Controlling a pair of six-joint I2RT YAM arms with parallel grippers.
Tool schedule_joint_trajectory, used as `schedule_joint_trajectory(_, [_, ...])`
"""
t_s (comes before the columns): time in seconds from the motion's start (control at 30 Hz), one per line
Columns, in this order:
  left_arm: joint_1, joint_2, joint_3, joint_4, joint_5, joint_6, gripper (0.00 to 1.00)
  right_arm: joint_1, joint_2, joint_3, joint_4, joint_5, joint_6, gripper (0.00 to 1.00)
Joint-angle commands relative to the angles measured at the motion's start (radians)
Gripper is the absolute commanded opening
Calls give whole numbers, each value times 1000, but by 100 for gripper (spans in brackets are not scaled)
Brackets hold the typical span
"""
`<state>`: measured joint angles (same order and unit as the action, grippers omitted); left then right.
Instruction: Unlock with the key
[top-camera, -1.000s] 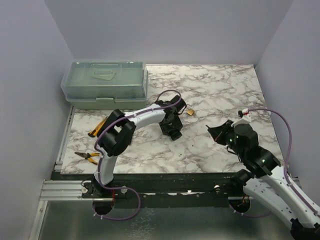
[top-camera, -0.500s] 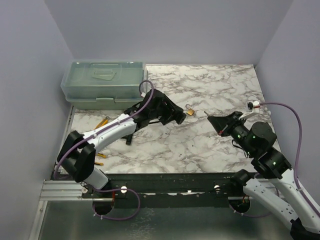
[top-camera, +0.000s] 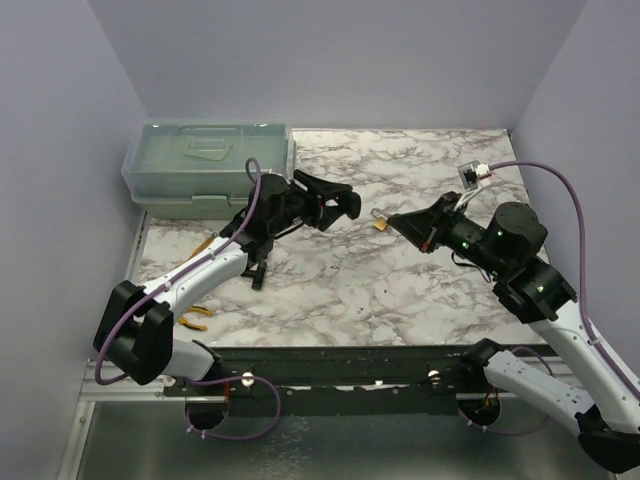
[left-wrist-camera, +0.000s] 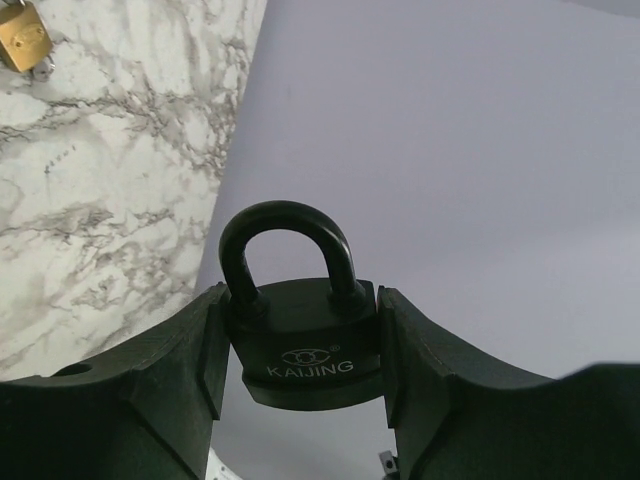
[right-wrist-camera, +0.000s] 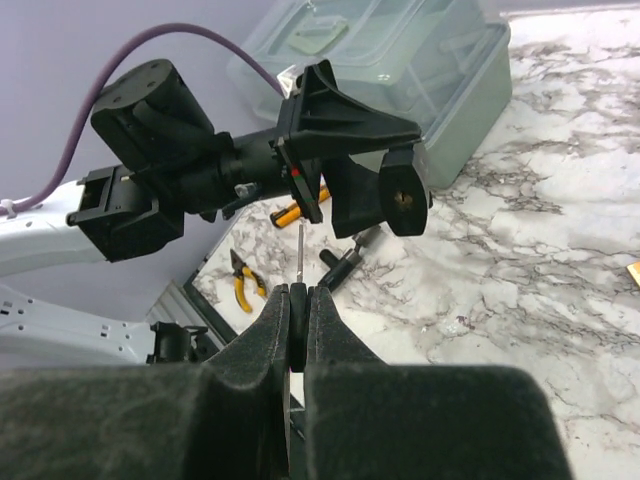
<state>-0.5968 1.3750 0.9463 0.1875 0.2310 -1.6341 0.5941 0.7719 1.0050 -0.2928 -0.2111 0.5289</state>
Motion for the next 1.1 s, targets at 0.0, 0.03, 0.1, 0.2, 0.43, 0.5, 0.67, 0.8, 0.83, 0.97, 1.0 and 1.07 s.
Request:
schedule_joint_trajectory(0.0, [14,-28,1,216,112,-108,0,-4,36,-1,7,-64,-11,0])
schedule_joint_trajectory(0.03, [16,-27,-1,231,116,-110,0,-4,49,0,2,-55,-7,0])
schedule_joint_trajectory(0.1, [20,-22,-8,269,123,-119,0,-4,72,1,-11,-25,4,0])
schedule_joint_trajectory(0.2, [24,-8,-16,321,143,-138,0,-4,89,-5,-6,5,16,0])
schedule_joint_trajectory(0.43, [25,15,-23,364,160,-153,0,-5,130,-6,17,15,28,0])
schedule_joint_trajectory(0.5, [25,18,-25,370,160,-154,0,-4,134,-6,24,25,28,0])
schedule_joint_trajectory(0.67, [24,27,-26,381,166,-158,0,-4,153,1,38,40,22,0])
schedule_joint_trajectory(0.8, [25,28,-29,387,169,-161,0,-4,164,-3,53,55,17,0])
schedule_joint_trajectory(0.83, [25,28,-29,389,169,-161,0,-4,169,-2,55,57,17,0])
schedule_joint_trajectory(0.97, [24,29,-29,391,176,-165,0,-4,188,1,71,58,12,0])
schedule_joint_trajectory(1.0, [24,30,-29,392,177,-167,0,-4,191,0,76,60,11,0])
schedule_joint_trajectory(1.07, [23,30,-29,392,177,-168,0,-4,195,-4,88,66,9,0])
